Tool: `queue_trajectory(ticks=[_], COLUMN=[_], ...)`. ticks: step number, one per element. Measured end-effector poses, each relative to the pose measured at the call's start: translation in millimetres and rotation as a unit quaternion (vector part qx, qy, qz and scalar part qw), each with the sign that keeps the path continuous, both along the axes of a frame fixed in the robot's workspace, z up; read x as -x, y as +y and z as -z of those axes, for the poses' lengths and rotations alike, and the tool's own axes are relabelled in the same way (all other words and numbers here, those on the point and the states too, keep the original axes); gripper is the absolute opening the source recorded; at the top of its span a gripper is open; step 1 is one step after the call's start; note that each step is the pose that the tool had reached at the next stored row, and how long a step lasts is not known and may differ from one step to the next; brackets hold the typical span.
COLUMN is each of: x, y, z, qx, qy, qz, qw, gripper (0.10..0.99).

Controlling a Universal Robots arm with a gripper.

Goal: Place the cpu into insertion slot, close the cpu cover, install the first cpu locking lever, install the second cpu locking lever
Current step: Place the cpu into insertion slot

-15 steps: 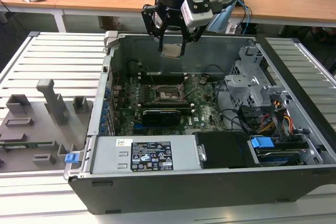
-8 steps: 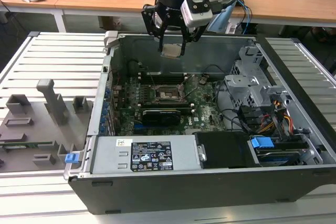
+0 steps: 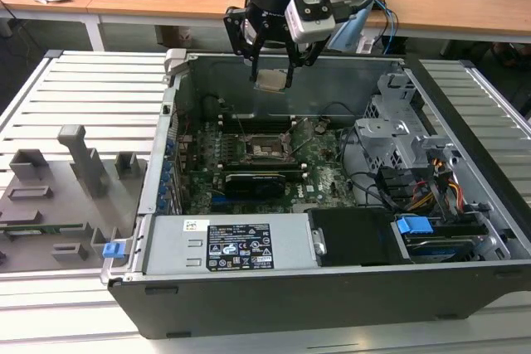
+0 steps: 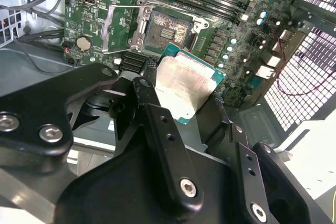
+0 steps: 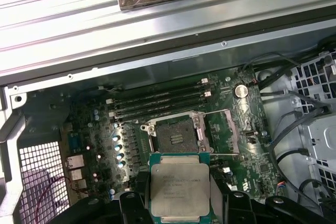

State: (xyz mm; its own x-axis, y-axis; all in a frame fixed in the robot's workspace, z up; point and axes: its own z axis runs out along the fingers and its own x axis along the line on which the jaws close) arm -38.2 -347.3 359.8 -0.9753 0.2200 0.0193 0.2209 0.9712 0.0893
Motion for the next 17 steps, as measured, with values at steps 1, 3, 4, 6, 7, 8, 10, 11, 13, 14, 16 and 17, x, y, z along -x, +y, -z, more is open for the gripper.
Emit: queue_trajectory(ticks=[1, 3, 4, 6, 7, 8, 10, 11, 13, 14, 16, 17], x=[0.0, 0.0, 0.0, 0.0, 0.0, 0.0, 0.0, 0.0, 0.0, 0.0, 0.0, 0.0], y=[0.0, 0.0, 0.0, 0.0, 0.0, 0.0, 0.0, 0.0, 0.0, 0.0, 0.0, 0.0], z=[0.0, 0.0, 0.0, 0.0, 0.0, 0.0, 0.0, 0.0, 0.0, 0.0, 0.0, 0.0], qx=[0.0000, 0.0000, 0.0000, 0.0001, 0.0000, 0.0001, 0.0000, 0.0000, 0.0001, 0.0001, 0.0000, 0.0001], qy=[0.0000, 0.0000, 0.0000, 0.0000, 0.0000, 0.0000, 0.0000, 0.0000, 0.0000, 0.0000, 0.0000, 0.0000], qz=[0.001, 0.003, 0.004, 0.009, 0.010, 0.011, 0.013, 0.014, 0.017, 0.018, 0.021, 0.022], qw=[1.0000, 1.0000, 1.0000, 1.0000, 1.0000, 0.9999, 0.9999, 0.9999, 0.9999, 0.9998, 0.9998, 0.9998], gripper=[0.541, 0.541, 0.541, 0.541, 0.541, 0.541, 0.541, 0.541, 0.541, 0.541, 0.541, 0.541])
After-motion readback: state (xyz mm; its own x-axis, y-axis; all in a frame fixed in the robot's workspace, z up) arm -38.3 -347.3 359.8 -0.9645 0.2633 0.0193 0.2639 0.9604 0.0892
